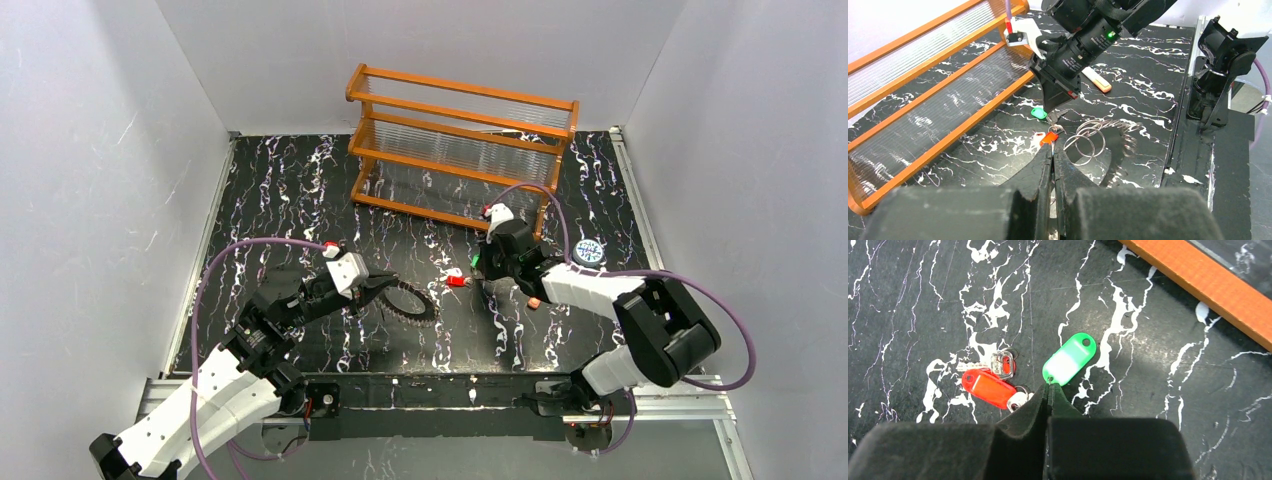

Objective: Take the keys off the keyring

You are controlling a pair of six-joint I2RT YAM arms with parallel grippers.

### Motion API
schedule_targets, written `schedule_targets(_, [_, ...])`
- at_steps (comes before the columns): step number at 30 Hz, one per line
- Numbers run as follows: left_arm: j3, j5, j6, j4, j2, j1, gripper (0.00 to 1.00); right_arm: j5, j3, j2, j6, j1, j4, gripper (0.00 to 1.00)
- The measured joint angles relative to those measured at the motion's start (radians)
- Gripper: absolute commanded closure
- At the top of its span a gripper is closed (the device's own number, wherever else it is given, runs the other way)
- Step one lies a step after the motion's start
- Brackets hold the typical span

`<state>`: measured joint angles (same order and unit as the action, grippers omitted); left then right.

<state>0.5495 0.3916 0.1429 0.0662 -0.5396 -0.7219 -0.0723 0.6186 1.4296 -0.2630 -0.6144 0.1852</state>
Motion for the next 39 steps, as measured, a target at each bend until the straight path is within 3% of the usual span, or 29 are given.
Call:
schedule_targets(3, [0.0,0.0,0.0,0.0,0.0,0.0,1.0,0.024,0.001,0.03,0.0,0.0,0.023,0.77])
schedule_targets(10, [-0.001,-0.001,-0.001,0.0,0.0,0.007,1.0,0.088,0.014,0.056,0.004,0.0,0.05,0.58])
schedule_targets(16, [-0.003,0.019,-0.002,0.005,-0.002,0.013,1.0,0.166,0.015,-0.031,0.014,0.0,0.05,0.41])
schedule_targets(27, [-0.013,0.197,0.015,0.062,-0.097,0.027,1.0,0.417,-0.076,-0.263,0.032,-0.013,0.146,0.33])
schedule_targets(39, [0.011,0.499,0.048,0.129,-0.333,0.076,1.0,0.513,-0.326,-0.311,0.055,-0.138,0.48,0.3])
